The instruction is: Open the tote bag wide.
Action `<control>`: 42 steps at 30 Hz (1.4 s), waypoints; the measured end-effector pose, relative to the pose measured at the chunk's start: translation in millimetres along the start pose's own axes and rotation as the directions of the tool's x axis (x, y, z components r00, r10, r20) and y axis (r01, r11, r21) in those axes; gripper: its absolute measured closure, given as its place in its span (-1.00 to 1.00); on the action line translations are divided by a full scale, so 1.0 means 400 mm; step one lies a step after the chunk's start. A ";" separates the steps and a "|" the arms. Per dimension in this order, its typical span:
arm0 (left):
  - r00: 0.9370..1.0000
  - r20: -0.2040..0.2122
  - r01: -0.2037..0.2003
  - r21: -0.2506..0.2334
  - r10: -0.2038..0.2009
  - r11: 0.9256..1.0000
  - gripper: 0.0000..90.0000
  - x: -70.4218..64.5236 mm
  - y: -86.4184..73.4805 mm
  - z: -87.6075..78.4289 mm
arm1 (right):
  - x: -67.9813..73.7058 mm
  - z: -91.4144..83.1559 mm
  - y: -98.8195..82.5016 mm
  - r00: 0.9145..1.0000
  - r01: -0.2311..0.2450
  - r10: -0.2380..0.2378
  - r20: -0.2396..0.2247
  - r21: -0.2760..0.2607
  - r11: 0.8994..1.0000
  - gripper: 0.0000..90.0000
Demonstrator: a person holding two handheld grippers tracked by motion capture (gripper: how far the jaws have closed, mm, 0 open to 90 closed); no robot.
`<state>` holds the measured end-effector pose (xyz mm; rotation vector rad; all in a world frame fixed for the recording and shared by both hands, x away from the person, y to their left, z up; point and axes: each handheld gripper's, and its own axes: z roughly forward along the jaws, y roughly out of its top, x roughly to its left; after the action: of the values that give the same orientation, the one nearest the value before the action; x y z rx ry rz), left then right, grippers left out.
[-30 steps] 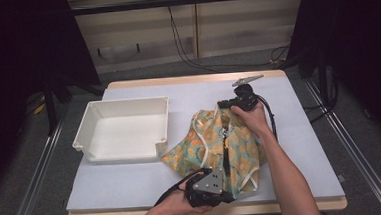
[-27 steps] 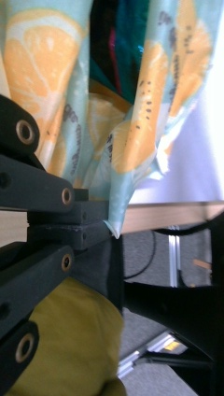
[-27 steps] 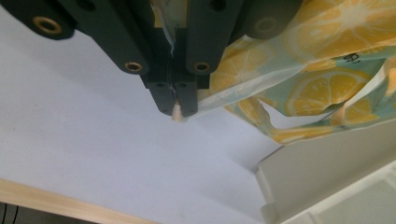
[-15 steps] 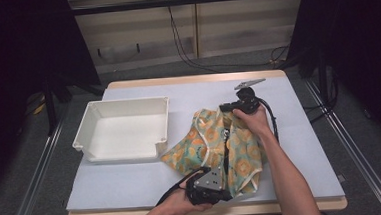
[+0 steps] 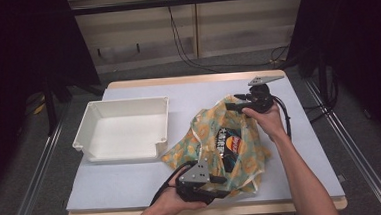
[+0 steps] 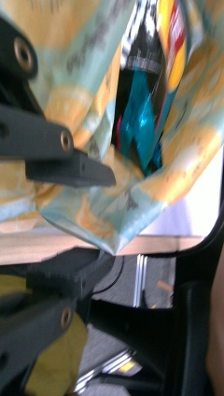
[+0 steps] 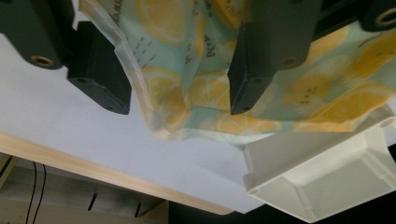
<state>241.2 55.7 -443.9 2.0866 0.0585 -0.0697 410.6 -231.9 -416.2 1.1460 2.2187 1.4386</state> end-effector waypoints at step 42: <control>0.947 -0.285 0.146 -0.036 -0.150 0.989 0.71 0.218 0.017 -0.068 | 0.148 -0.191 -0.193 0.996 0.052 -0.057 0.063 0.090 0.995 0.48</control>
<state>329.5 77.1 -431.2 2.0606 0.3919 0.1439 290.5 -253.9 -434.6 1.1336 2.2708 1.2747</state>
